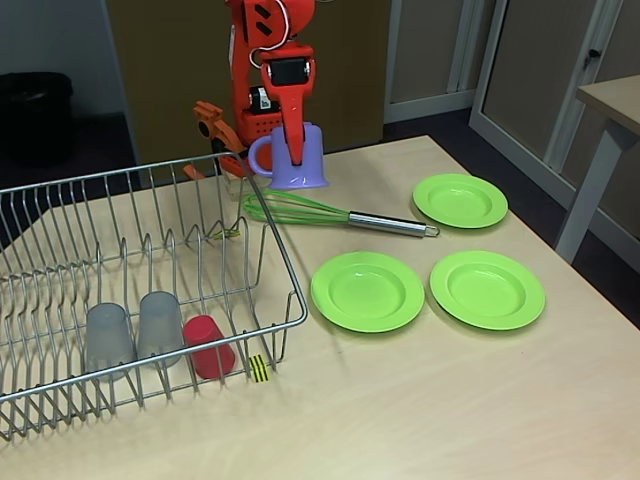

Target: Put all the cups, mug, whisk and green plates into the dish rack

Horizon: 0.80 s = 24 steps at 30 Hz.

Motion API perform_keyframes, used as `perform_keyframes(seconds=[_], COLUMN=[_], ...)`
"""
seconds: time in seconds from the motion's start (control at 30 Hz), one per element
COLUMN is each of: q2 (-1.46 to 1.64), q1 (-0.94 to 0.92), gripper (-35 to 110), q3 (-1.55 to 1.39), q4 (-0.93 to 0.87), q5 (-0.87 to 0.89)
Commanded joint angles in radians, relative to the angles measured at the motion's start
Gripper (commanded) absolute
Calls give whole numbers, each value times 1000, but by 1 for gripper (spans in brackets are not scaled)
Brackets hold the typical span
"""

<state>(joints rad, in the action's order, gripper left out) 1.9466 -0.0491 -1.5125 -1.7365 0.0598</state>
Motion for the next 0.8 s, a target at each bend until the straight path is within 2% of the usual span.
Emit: perform_keyframes(seconds=[0.0, 0.27, 0.77], q2=[-49, -308, -687], q1=[-138, -362, -379], gripper=[27, 27, 28], q3=[114, 267, 367], q4=[-14, 23, 49], q5=[-160, -383, -371])
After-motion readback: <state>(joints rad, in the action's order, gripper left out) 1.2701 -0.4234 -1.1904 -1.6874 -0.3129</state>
